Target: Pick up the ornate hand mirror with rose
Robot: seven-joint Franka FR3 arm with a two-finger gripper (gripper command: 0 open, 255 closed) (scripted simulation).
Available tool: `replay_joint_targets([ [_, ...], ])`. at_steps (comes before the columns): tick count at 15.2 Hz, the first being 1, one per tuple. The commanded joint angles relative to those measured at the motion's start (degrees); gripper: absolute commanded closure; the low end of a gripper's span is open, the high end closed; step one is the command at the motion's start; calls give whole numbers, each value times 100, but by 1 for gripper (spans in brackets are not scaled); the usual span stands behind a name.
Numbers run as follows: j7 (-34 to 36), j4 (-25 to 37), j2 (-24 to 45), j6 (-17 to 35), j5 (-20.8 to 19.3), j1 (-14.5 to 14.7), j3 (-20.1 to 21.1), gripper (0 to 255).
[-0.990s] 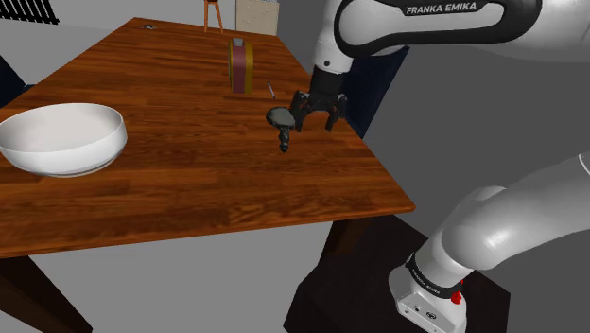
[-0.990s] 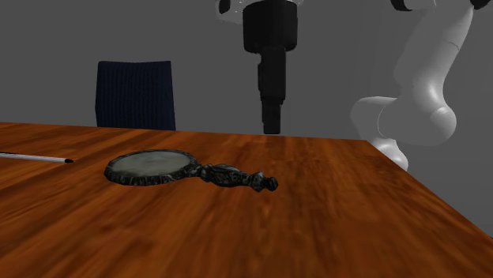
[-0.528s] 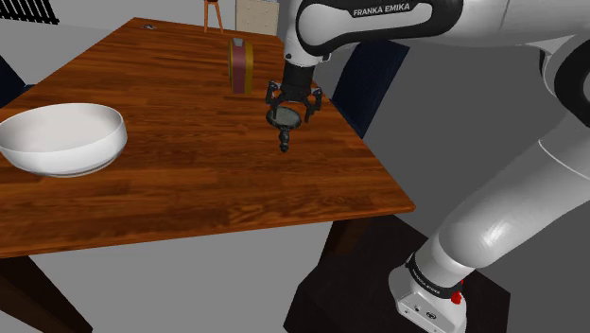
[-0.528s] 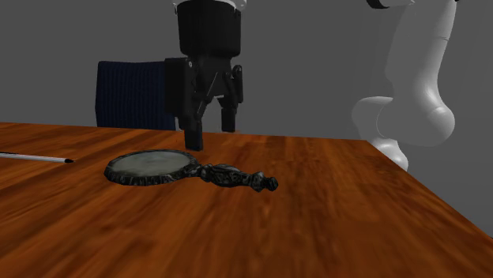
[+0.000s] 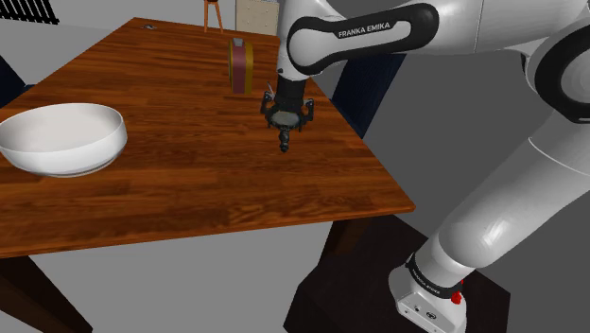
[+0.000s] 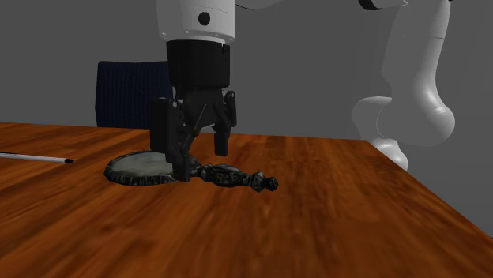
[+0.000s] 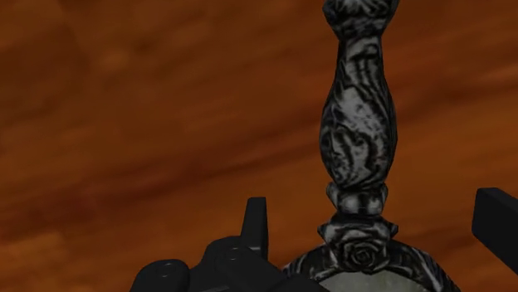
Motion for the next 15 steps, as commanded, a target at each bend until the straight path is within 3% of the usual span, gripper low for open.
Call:
replay_joint_targets([
  [1,1,-61,10,73,-4,-1,-1,0],
  [2,13,-45,18,64,-7,4,5,255],
  [11,2,-61,11,73,-4,-1,-1,255],
  [15,-19,181,-53,-229,18,-5,-8,255],
])
